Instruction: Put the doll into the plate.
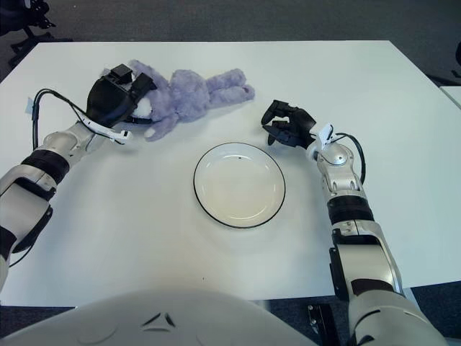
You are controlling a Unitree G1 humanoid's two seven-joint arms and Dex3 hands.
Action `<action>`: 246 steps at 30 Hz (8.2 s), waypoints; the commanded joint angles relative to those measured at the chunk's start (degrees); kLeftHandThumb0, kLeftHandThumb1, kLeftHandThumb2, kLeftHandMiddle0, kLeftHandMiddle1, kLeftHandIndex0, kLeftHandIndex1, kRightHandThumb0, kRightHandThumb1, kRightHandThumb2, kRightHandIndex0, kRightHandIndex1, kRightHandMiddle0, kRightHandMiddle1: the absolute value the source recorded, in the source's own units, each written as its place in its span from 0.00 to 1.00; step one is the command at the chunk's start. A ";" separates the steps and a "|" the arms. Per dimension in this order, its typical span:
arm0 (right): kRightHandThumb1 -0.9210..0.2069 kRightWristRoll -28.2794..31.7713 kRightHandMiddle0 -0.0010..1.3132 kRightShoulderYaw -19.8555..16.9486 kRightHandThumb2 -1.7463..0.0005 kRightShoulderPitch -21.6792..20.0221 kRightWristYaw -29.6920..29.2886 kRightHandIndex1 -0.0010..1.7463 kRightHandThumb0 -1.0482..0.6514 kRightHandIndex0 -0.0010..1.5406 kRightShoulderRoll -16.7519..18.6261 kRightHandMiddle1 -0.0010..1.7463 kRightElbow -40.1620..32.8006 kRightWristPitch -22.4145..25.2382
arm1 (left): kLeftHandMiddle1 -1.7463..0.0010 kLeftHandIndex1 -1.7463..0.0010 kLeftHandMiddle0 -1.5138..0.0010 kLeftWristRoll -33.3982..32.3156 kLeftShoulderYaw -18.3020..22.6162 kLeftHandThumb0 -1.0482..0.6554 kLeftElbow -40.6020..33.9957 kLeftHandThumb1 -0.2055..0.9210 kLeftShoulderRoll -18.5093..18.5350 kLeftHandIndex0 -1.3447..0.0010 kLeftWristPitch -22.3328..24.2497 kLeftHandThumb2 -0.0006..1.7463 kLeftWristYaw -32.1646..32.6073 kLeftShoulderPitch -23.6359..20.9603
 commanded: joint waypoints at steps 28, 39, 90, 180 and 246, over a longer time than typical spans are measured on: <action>0.00 -4.50 0.31 4.10 0.81 2.55 3.27 0.77 0.40 0.50 -0.38 0.88 3.49 5.92 | 0.00 0.29 0.32 6.81 -3.24 0.39 -4.13 1.00 0.79 0.49 7.53 0.05 21.30 -2.43; 0.00 -4.15 0.30 3.10 0.81 3.23 1.35 0.74 0.41 0.50 0.12 0.88 2.88 5.78 | 0.00 0.30 0.32 17.75 -13.98 0.39 -3.90 1.00 3.38 0.48 1.56 0.04 21.30 -4.41; 0.03 -25.28 0.23 4.02 0.99 -12.43 -22.74 0.34 0.26 0.26 4.15 0.38 -6.76 -18.28 | 0.00 0.01 0.56 23.84 -30.53 0.40 7.70 0.99 -0.70 0.83 0.44 0.29 21.30 -8.90; 0.09 -34.41 0.14 22.38 1.00 -24.30 1.88 0.00 0.09 0.07 1.48 0.01 1.93 -3.37 | 0.00 0.00 0.45 22.12 -29.87 0.40 6.30 0.92 -4.06 0.80 0.47 0.36 17.39 -19.32; 0.51 -54.03 0.35 30.43 0.28 -22.75 -61.57 1.00 0.62 0.38 5.01 0.93 26.26 -5.36 | 0.00 0.00 0.42 16.55 -23.56 0.40 -5.52 0.93 -0.70 0.81 -5.55 0.35 14.28 -17.59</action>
